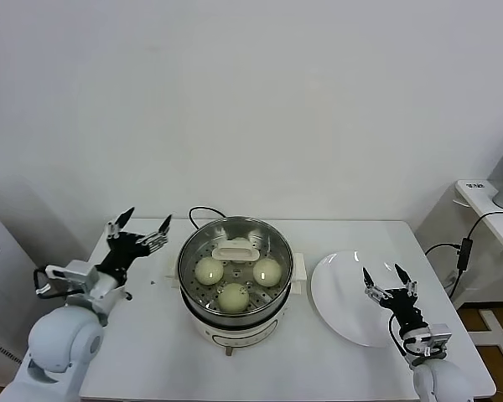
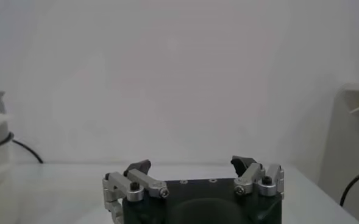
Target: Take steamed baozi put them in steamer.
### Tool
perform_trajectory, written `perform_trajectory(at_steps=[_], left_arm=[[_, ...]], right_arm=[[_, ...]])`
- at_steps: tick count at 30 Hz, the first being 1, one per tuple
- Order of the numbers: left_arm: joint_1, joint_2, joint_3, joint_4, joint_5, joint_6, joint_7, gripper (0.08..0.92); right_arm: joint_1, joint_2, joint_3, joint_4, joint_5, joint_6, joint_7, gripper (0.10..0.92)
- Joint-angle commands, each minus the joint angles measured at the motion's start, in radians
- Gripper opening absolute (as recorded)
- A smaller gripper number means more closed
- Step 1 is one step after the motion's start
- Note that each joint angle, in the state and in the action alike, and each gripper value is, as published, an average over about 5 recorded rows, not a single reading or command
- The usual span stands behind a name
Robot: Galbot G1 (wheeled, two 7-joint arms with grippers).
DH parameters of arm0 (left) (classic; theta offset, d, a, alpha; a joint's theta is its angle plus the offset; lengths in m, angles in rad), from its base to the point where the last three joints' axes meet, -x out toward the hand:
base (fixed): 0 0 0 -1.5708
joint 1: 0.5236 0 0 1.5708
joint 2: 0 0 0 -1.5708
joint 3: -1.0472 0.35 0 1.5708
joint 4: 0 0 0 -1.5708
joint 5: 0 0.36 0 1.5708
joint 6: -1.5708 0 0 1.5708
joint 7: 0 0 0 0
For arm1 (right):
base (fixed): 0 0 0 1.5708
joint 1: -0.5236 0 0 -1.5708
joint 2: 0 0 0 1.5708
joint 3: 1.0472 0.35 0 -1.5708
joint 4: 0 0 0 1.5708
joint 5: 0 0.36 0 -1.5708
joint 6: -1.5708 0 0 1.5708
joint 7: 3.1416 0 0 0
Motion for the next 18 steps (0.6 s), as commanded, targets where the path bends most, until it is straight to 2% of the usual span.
perform_trajectory(at_steps=[1,10,18], left_arm=[[0.057,0.009,-0.100,0.155,-0.062,-0.043,-0.003,0.823],[0.058,0.002,-0.093,0.267,-0.031,-0.057,-0.004,0.823],[0.110,-0.016,-0.083,0.268,0.016,-0.077,-0.002,0.823]], right_arm=[[-0.023,-0.010,0.001,0.075,-0.002,-0.059,0.039,0.823],[-0.064,-0.020,0.005,0.116,0.012,-0.097,0.054,0.823],[-0.081,-0.027,0.005,0.132,0.018,-0.146,0.077,0.823]])
